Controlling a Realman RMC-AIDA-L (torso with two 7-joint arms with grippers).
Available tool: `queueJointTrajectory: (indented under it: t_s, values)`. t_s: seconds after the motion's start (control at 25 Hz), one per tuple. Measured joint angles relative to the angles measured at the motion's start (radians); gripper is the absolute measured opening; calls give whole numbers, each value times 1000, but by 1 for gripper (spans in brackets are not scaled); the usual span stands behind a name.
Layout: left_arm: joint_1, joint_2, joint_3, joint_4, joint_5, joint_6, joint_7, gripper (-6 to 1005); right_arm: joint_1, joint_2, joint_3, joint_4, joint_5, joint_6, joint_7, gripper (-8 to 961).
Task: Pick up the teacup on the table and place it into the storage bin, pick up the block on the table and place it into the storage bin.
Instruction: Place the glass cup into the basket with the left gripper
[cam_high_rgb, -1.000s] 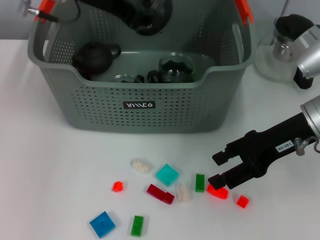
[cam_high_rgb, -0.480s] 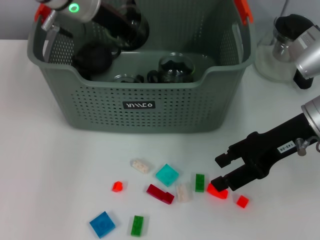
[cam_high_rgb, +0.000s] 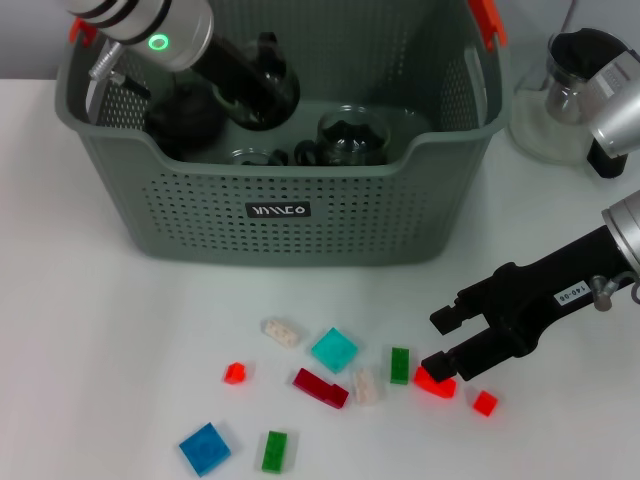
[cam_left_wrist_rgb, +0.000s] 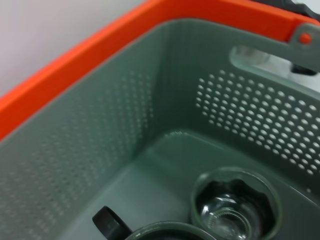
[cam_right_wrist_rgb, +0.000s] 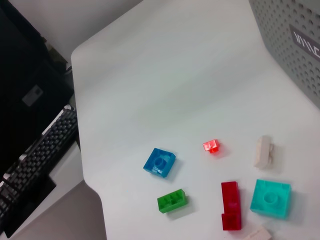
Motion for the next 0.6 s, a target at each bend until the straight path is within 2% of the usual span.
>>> queueJointTrajectory:
  t_s: [0.32,0.6]
  values:
    - [1,-15,32,11,-1,17,5,43,0,0,0,0,0,-1,0,807]
    - [6,-20,35,31,0,19,6,43,-1,0,1,0,0,1,0,807]
